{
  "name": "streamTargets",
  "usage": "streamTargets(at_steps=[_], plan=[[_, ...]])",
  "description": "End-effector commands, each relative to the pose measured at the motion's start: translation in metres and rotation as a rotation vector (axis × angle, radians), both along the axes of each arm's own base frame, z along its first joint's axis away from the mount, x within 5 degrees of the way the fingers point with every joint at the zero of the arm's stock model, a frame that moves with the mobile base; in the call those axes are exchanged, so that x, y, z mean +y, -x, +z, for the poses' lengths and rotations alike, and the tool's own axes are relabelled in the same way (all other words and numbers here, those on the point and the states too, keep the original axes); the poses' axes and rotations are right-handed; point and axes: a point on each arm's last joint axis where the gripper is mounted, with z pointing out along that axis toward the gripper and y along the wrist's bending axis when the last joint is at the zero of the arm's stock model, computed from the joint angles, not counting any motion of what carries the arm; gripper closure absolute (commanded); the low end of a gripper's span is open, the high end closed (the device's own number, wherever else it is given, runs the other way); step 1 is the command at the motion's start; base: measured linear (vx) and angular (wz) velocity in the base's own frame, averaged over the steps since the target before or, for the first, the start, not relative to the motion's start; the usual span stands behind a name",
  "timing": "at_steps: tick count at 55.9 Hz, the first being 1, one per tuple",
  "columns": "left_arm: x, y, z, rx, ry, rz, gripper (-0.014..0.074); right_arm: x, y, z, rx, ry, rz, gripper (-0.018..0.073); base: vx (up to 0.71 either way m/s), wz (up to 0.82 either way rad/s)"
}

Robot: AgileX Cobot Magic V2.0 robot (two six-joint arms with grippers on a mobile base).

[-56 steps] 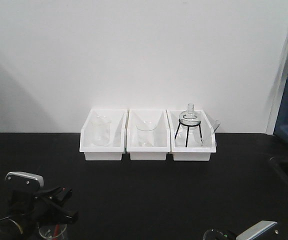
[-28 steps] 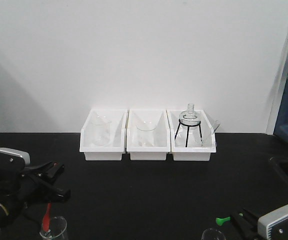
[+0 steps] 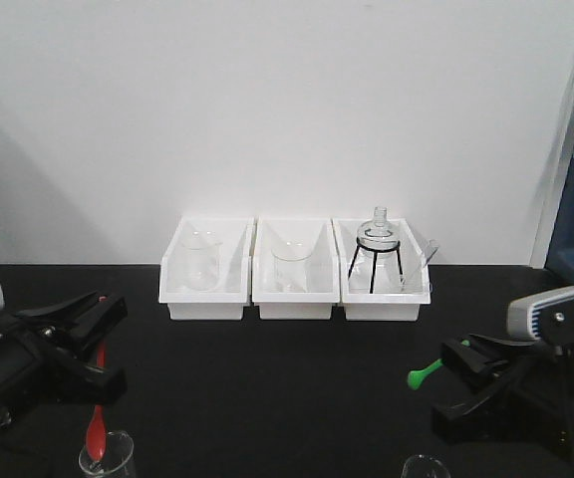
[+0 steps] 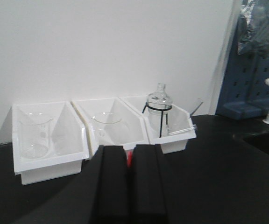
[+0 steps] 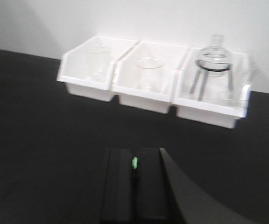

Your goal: Sort red and green spoons into left cabinet

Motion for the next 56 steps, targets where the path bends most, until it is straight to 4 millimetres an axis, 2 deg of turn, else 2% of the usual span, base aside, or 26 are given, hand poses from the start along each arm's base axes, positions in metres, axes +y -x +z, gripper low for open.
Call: streamTargets(at_steps=[1, 7, 15, 56], plan=[[-0.002, 0.014, 0.027, -0.109, 0.07, -0.027, 0.0596, 0.02, 0.002, 0.021, -0.054, -0.031, 0.075, 0.0562, 0.0, 0.0], [0.0, 0.018, 0.031, -0.116, 0.072, -0.024, 0.0596, 0.036, 0.003, 0.016, -0.029, -0.02, 0.129, 0.0562, 0.0, 0.0], [0.0, 0.019, 0.034, -0.129, 0.078, -0.026, 0.0594, 0.045, 0.002, 0.009, -0.005, -0.01, 0.157, 0.0562, 0.0, 0.0], [0.0, 0.019, 0.034, -0.129, 0.078, -0.026, 0.0594, 0.044, 0.002, 0.008, -0.002, -0.008, 0.155, 0.0561, 0.0, 0.0]])
